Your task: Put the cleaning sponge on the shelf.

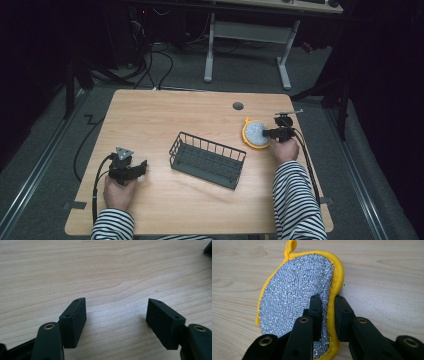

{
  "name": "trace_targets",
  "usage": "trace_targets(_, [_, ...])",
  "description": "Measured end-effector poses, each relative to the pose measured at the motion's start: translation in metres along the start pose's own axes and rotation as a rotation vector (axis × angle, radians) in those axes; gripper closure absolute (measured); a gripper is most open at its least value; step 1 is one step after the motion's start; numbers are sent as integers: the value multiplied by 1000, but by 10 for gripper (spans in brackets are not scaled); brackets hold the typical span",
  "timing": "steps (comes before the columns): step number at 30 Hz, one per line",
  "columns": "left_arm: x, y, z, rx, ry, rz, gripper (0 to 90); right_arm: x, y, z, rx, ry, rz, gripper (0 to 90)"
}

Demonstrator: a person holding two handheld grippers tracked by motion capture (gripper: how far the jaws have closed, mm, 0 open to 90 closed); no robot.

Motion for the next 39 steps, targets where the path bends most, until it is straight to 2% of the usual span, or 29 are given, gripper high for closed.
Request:
trace_targets(11, [0,0,0,0,0,0,332,-5,-33,8,71,-63,23,788])
trace_targets(17, [0,0,0,1,-1,-1,335,-15,-54,10,106,-129,35,786])
trace_targets(23, [0,0,0,1,-1,-1,336,-23,-72,14,147,-162,62,786])
trace_targets(32, [0,0,0,1,-1,-1,336,-50,-108,18,208,-259,101,785])
trace_targets(39, [0,0,0,1,-1,-1,335,-81,-137,21,261,-335,163,784])
Point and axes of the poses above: each handheld gripper's, and its own axes: y roughly forward along the jaws, z roughly out of its top, x roughly to its right, the point moved 8 cm from there along y, roughly forward along the jaws, and after that the axes turned 7 degrees about -z, right-handed, at the moved point
